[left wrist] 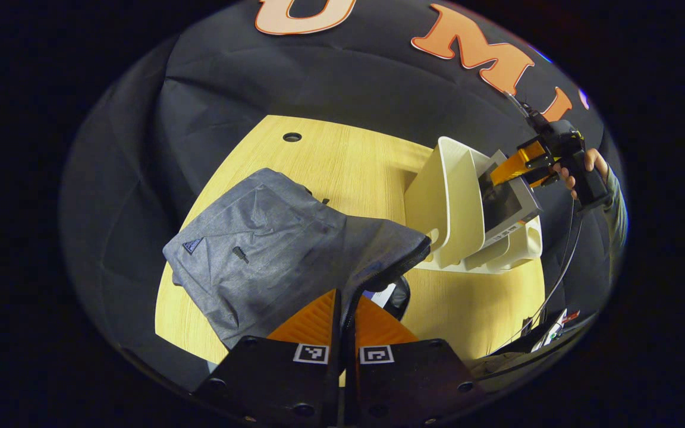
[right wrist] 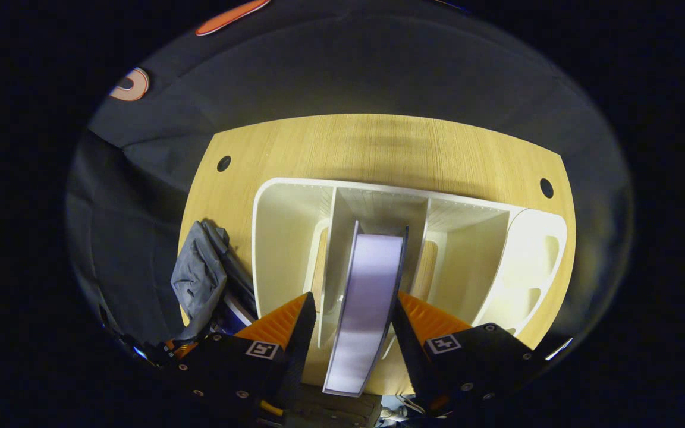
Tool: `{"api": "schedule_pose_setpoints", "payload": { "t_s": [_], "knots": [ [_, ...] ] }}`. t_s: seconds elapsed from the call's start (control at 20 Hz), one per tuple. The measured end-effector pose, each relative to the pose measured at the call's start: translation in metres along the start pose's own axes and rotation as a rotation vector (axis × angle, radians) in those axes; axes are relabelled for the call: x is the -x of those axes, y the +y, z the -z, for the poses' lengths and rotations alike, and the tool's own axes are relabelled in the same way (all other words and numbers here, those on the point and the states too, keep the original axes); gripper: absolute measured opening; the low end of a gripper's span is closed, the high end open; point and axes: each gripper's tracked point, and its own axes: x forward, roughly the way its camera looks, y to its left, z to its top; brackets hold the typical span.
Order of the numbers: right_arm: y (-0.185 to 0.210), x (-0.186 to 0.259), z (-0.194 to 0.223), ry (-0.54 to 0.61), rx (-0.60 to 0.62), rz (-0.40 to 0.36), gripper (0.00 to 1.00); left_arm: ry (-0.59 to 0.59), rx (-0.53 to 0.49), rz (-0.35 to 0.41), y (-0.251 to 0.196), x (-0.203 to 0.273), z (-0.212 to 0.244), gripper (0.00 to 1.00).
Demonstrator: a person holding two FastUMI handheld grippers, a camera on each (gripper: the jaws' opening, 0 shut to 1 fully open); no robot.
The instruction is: Open the schoolbag, grab two books from the bookshelf and put them into the schoolbag.
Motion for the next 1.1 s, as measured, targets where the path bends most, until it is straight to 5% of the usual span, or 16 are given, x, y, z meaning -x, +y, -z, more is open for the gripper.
{"api": "schedule_pose_setpoints", "payload": {
  "t_s": [0.2, 0.3, 0.35, 0.45, 1.1],
  "knots": [
    [-0.003, -0.008, 0.001, 0.022, -0.026, 0.017, 0.61, 0.001, 0.006, -0.005, -0.001, 0.000, 0.000, 0.05],
    [-0.008, -0.009, -0.003, 0.009, -0.047, 0.042, 0.42, 0.001, 0.004, -0.007, 0.000, 0.001, 0.000, 0.05],
    [-0.013, -0.010, -0.004, 0.002, -0.054, 0.064, 0.55, -0.002, 0.003, -0.009, 0.000, 0.001, 0.000, 0.05],
    [-0.017, -0.007, -0.004, -0.002, -0.075, 0.064, 0.39, -0.007, 0.006, -0.008, 0.000, -0.001, -0.001, 0.05],
    [-0.016, 0.080, 0.008, -0.186, -0.220, -0.015, 0.38, -0.017, -0.089, 0.063, 0.004, 0.002, 0.000, 0.05]
  ]
}}
